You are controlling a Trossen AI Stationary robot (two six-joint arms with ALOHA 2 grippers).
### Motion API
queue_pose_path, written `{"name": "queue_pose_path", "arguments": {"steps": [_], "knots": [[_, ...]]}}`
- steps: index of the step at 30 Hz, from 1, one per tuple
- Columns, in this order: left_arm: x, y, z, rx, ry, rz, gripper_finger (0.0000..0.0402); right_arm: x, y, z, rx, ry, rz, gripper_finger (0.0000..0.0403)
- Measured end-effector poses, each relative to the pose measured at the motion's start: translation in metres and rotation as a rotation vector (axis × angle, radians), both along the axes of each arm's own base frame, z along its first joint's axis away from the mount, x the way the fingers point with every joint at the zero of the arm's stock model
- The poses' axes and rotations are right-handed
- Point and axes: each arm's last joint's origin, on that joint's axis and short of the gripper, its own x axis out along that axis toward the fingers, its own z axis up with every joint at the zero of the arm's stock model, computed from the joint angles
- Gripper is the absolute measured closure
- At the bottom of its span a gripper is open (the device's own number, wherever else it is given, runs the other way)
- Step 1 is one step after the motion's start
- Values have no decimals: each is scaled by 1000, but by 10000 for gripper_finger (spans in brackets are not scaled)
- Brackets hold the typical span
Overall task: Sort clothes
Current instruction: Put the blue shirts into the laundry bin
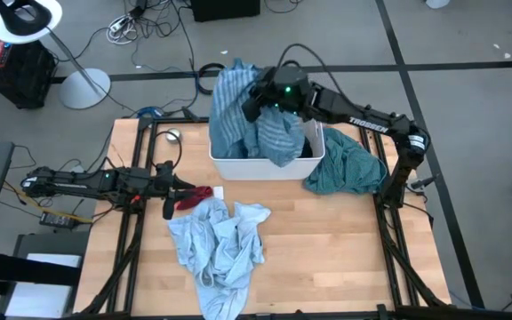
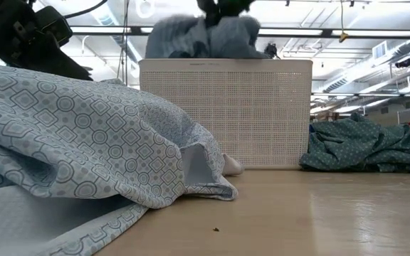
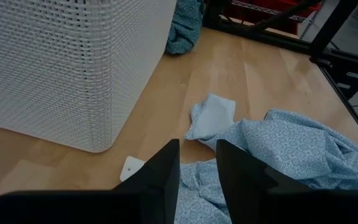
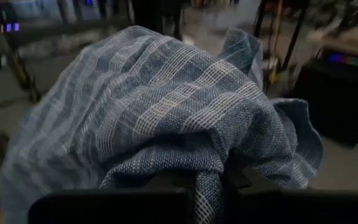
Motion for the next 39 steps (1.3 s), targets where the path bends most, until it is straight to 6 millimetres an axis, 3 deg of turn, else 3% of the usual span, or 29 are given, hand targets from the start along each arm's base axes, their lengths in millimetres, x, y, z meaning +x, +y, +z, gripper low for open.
{"name": "queue_pose_path", "arguments": {"steps": [7,11,16,22,39], "knots": [[0,0,0,0,2,0,291,2,0,-64,95,184,28,385],[0,0,0,0,2,0,291,1,0,-91,167,209,8,385],[0,0,0,0,1,0,291,-1,2,-109,209,232,25,385],[0,0,0,2,1,4,291,3,1,-113,219,236,41,385],[-1,0,-1,1,15,9,291,47,-18,-170,342,259,50,381]]}}
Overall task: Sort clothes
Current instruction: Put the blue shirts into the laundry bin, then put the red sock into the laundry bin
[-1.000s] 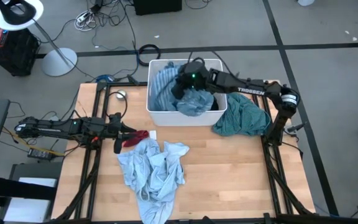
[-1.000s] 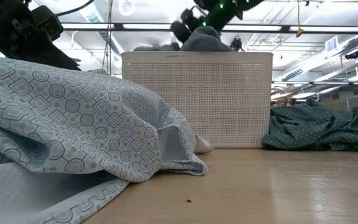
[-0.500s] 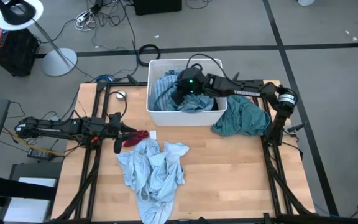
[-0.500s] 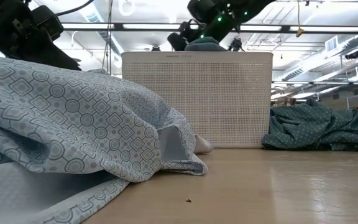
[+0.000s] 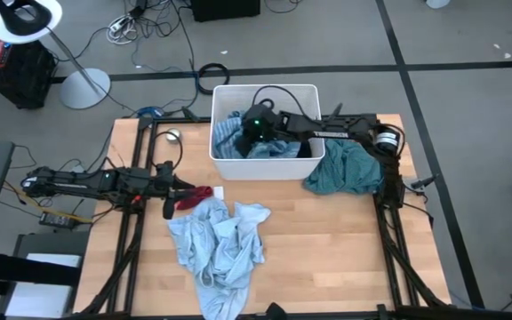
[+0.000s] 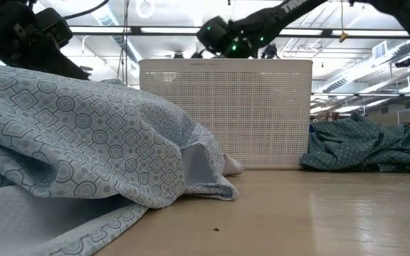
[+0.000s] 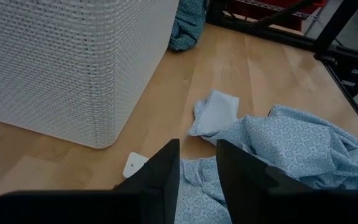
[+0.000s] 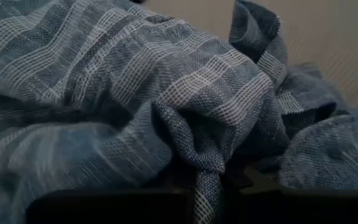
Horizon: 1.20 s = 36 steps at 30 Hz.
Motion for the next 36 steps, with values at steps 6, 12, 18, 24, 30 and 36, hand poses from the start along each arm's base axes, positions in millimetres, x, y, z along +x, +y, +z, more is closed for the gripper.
{"name": "queue_pose_path", "arguments": {"steps": [6,12,18,24,30,36], "knots": [[0,0,0,0,2,0,291,9,-4,-30,63,44,19,382],[0,0,0,0,5,0,291,12,-6,-39,96,28,-8,339],[0,0,0,0,3,0,291,6,-9,-23,168,-34,-16,278],[0,0,0,0,3,0,291,-7,-7,15,147,-113,9,219],[0,0,0,-6,2,2,291,-27,1,58,72,-148,57,185],[0,0,0,-7,1,2,291,-58,13,103,47,-185,65,180]]}}
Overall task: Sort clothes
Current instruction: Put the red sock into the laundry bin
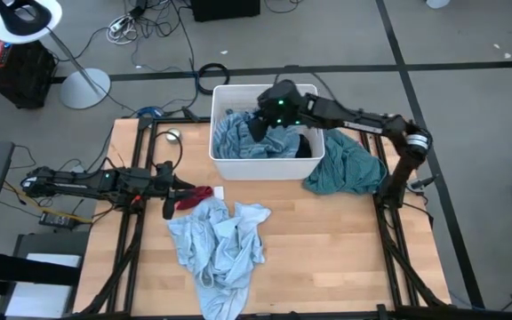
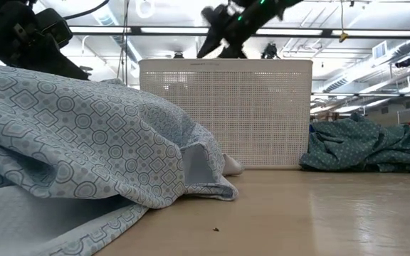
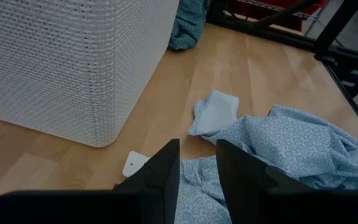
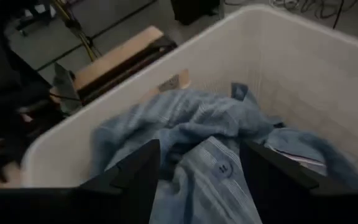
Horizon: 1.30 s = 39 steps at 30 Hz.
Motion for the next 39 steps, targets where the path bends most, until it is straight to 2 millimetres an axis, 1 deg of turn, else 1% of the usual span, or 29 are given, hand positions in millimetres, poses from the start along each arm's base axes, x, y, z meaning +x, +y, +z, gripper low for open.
{"name": "queue_pose_path", "arguments": {"steps": [4,9,12,15,19,22,25,27,31,36,39], "knots": [[0,0,0,0,0,0,291,-19,13,21,-1,0,11,185],[0,0,0,-2,0,-5,291,-38,40,40,-9,29,71,188],[0,-1,0,-9,1,-20,291,-47,63,52,-60,29,100,188],[0,-1,0,-15,0,-18,291,-59,89,57,-117,22,109,188],[0,-1,0,-23,0,-17,291,-78,125,54,-149,18,139,188],[0,-2,0,-24,0,-31,291,-94,149,45,-144,14,138,188],[0,-4,0,-29,1,-58,291,-112,171,30,-124,-2,114,188],[0,-6,2,-31,15,-78,291,-123,184,18,-105,-20,90,188],[3,-9,12,-27,70,-104,291,-143,207,-13,-75,-49,39,190],[13,-14,25,-5,154,-114,291,-155,228,-53,-30,-65,22,189],[17,-15,26,15,232,-72,291,-158,236,-74,-10,-93,6,189]]}}
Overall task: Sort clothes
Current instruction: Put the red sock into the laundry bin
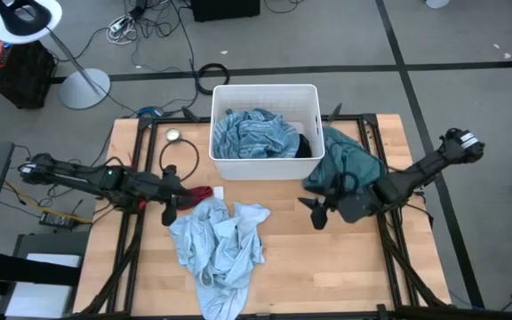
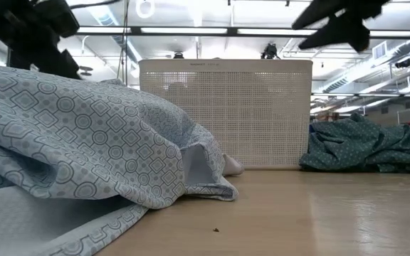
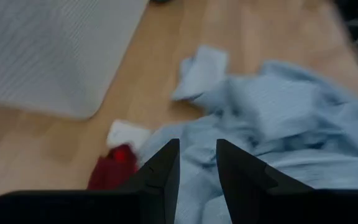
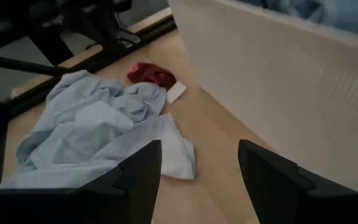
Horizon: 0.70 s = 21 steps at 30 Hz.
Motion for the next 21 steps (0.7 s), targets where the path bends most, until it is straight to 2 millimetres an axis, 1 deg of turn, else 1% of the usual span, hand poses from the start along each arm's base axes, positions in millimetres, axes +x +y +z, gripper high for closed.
{"name": "queue_pose_path", "arguments": {"steps": [2,5,9,11,16,21], "knots": [[2,0,-3,3,56,44,291,-3,3,-14,10,-29,-17,190],[5,2,-10,-12,126,139,291,-6,7,-29,25,-95,-30,192],[11,5,-19,-31,205,219,291,-9,11,-42,48,-139,-3,192],[16,7,-23,-35,239,241,291,-12,14,-47,46,-128,32,193],[26,15,-34,-47,328,257,291,-18,24,-50,19,-115,120,194],[37,21,-44,-45,317,223,291,-21,30,-48,-5,-122,168,195]]}}
